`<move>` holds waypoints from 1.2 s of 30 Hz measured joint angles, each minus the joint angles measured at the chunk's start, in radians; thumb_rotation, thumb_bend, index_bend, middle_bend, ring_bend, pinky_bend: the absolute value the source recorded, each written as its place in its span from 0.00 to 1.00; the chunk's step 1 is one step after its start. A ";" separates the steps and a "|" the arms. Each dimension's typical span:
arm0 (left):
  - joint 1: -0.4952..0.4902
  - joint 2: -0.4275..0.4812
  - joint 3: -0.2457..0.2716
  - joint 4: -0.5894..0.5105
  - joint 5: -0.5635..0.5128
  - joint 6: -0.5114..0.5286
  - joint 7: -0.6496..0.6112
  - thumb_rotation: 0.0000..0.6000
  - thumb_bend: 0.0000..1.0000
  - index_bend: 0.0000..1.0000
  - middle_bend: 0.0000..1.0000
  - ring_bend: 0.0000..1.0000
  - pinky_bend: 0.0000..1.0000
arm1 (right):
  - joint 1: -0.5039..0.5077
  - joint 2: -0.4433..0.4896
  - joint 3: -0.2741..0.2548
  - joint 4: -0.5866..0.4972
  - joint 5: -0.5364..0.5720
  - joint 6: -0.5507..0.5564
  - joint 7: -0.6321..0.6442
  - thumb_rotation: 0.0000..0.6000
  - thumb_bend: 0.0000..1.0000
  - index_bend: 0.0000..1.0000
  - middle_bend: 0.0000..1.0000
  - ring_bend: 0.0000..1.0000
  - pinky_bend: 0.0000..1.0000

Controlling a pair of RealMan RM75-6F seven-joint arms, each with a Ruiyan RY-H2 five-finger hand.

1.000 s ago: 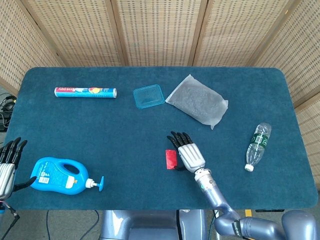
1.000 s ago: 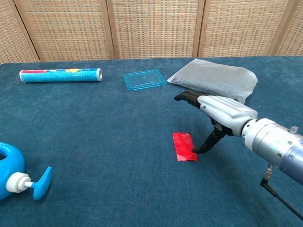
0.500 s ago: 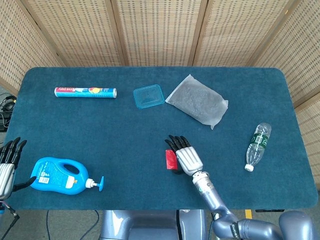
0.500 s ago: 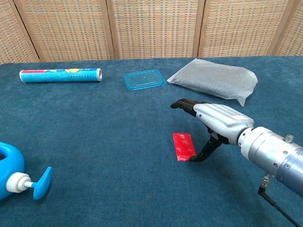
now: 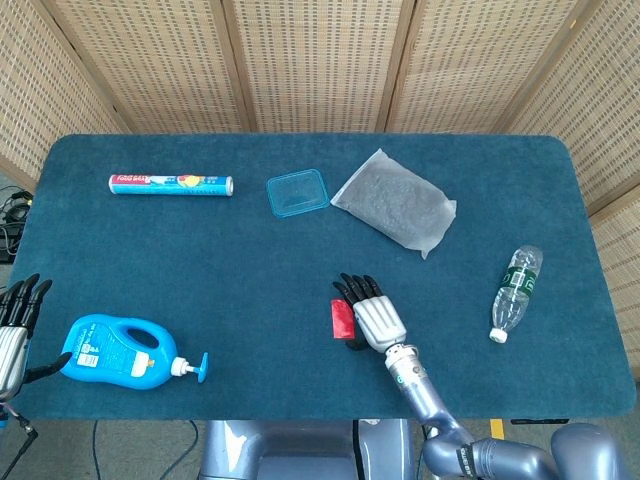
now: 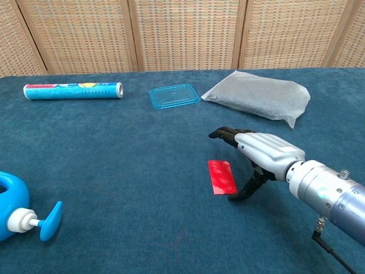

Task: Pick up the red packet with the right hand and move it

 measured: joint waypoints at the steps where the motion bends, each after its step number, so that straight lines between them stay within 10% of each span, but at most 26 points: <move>1: 0.000 0.000 0.000 0.000 -0.001 0.000 0.000 1.00 0.13 0.00 0.00 0.00 0.08 | 0.000 -0.002 0.000 0.004 0.001 0.000 -0.001 1.00 0.06 0.03 0.00 0.00 0.00; 12: 0.000 0.003 -0.002 0.001 -0.002 0.000 -0.012 1.00 0.13 0.00 0.00 0.00 0.08 | 0.005 -0.029 0.010 0.037 -0.005 0.002 0.014 1.00 0.31 0.06 0.00 0.00 0.00; 25: 0.001 0.002 -0.002 0.002 0.001 0.004 -0.012 1.00 0.13 0.00 0.00 0.00 0.08 | 0.007 -0.036 0.018 0.051 -0.006 0.001 0.024 1.00 0.38 0.10 0.00 0.00 0.00; 36: 0.002 0.003 -0.003 0.002 0.002 0.006 -0.015 1.00 0.13 0.00 0.00 0.00 0.08 | 0.005 -0.048 0.018 0.065 -0.012 0.010 0.022 1.00 0.36 0.47 0.00 0.00 0.00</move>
